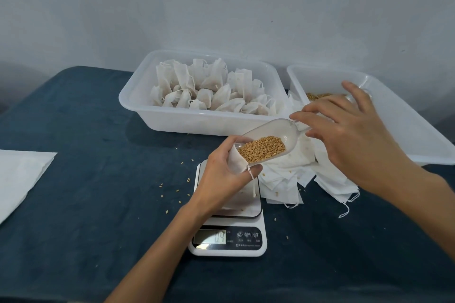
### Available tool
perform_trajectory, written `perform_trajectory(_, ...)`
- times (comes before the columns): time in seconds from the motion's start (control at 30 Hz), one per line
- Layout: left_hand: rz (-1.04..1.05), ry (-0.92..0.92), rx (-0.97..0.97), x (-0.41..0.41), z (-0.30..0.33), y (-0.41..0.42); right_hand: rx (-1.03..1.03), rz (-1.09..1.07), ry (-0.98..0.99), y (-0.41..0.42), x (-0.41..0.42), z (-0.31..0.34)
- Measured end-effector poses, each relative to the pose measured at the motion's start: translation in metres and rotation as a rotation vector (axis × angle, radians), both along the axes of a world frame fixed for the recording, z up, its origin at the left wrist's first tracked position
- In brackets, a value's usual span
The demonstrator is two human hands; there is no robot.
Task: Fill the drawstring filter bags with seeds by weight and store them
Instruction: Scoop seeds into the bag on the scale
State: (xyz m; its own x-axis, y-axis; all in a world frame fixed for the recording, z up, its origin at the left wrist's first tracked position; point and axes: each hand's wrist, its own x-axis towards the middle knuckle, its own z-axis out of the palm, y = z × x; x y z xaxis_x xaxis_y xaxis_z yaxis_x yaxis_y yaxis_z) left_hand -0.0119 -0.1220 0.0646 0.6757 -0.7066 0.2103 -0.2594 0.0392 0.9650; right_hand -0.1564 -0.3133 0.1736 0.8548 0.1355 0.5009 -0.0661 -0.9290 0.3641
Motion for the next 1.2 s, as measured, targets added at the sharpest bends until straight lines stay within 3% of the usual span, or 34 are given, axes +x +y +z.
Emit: perform_trajectory(1.2, -0.011, -0.021, -0.039, -0.0005, -0.0019, 0.0008, -0.051, -0.014, 0.014, -0.001, 0.0047, -0.003)
